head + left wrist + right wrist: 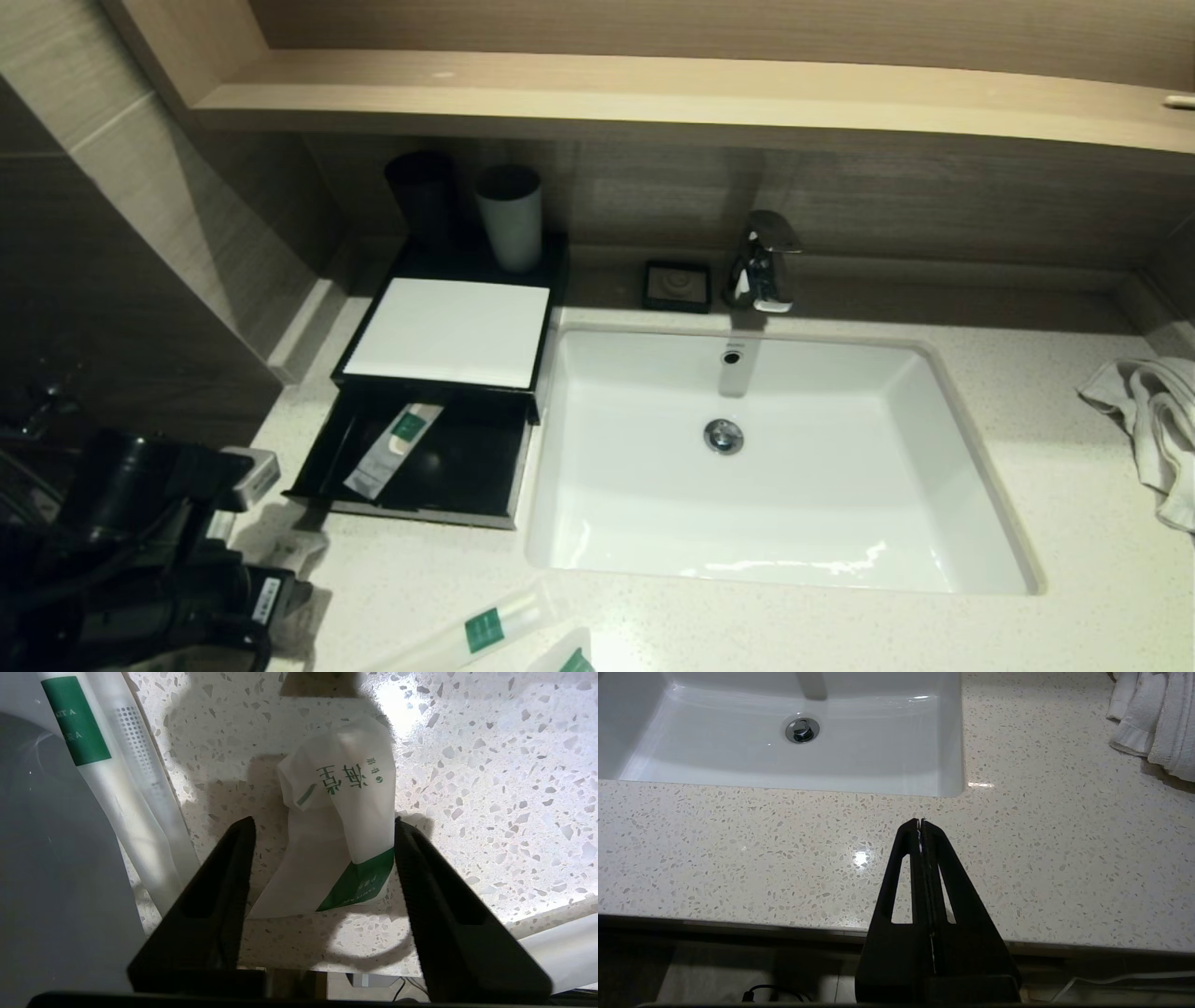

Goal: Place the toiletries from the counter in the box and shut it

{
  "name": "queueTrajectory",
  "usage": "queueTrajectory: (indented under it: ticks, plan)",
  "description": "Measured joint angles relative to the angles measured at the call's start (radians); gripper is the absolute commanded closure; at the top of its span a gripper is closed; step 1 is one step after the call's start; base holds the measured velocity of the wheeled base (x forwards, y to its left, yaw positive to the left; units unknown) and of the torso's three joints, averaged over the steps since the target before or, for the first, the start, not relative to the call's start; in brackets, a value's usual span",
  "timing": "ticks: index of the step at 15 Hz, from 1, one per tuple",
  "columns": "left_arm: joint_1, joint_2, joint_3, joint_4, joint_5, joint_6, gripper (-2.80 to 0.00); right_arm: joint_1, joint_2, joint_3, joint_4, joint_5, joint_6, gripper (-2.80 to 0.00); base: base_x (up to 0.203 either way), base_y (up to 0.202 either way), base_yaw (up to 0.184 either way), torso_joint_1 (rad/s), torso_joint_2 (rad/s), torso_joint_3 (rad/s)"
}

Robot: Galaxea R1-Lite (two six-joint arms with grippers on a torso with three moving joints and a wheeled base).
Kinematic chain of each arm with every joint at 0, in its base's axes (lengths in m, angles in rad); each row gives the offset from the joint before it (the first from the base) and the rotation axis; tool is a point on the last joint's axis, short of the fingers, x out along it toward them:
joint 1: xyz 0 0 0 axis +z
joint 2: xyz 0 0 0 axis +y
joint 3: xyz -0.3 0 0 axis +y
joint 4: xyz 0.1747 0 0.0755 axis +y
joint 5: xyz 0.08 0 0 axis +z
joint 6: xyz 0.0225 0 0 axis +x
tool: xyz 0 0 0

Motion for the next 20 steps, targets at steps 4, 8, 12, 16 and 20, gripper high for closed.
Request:
queueTrajectory:
  ticks: [4,8,12,16,20]
  plan:
    - [0.001,0.001,0.000,0.000,0.000,0.004,0.00,0.000,0.000,0.000,0.000,0.000,0.000,0.00,0.000,0.000,0.000,0.000,0.00,0.000]
    - [0.000,-0.042,-0.003,0.002,0.001,0.006,0.00,0.000,0.000,0.000,0.000,0.000,0.000,0.00,0.000,0.000,0.000,0.000,0.00,0.000]
    - [0.004,-0.134,-0.011,0.002,0.004,0.029,0.00,0.000,0.000,0.000,0.000,0.000,0.000,0.00,0.000,0.000,0.000,0.000,0.00,0.000]
    - [0.008,-0.223,-0.079,0.000,-0.011,0.053,0.00,0.000,0.000,0.000,0.000,-0.001,0.000,0.00,0.000,0.000,0.000,0.000,0.00,0.000]
    - [0.006,-0.161,-0.242,-0.002,-0.042,0.039,0.00,0.000,0.000,0.000,0.000,0.000,0.000,0.00,0.000,0.000,0.000,0.000,0.00,0.000]
